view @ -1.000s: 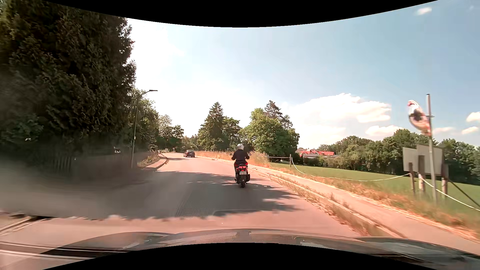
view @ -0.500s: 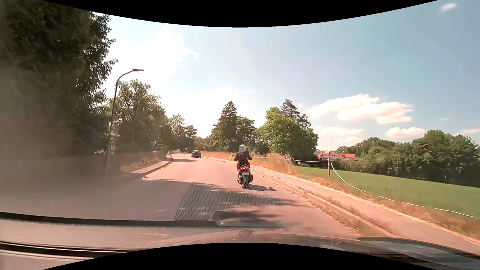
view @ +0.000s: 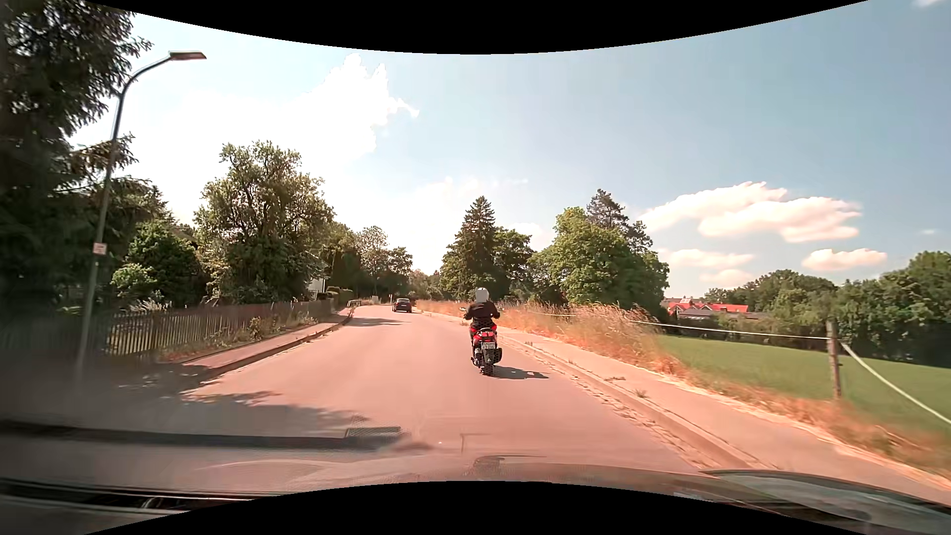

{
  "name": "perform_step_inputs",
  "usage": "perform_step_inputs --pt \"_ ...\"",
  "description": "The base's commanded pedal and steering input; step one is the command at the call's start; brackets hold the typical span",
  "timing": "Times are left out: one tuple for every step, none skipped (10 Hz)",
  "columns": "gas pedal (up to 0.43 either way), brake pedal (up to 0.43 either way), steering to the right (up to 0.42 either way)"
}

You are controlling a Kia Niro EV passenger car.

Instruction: Follow the waypoints while adhering to traffic rules and regulations

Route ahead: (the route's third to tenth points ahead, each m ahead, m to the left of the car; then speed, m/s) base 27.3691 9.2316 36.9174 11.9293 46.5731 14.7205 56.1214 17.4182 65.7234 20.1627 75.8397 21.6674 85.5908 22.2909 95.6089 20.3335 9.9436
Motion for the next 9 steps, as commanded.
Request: perform_step_inputs --pt "0.24 0.006 -0.055" --pt "0.24 0.006 -0.05" --pt "0.24 0.006 -0.046" --pt "0.24 0.006 -0.046" --pt "0.24 0.006 -0.048" --pt "0.24 0.006 -0.048" --pt "0.24 0.006 -0.048" --pt "0.24 0.006 -0.048" --pt "0.24 0.006 -0.048"
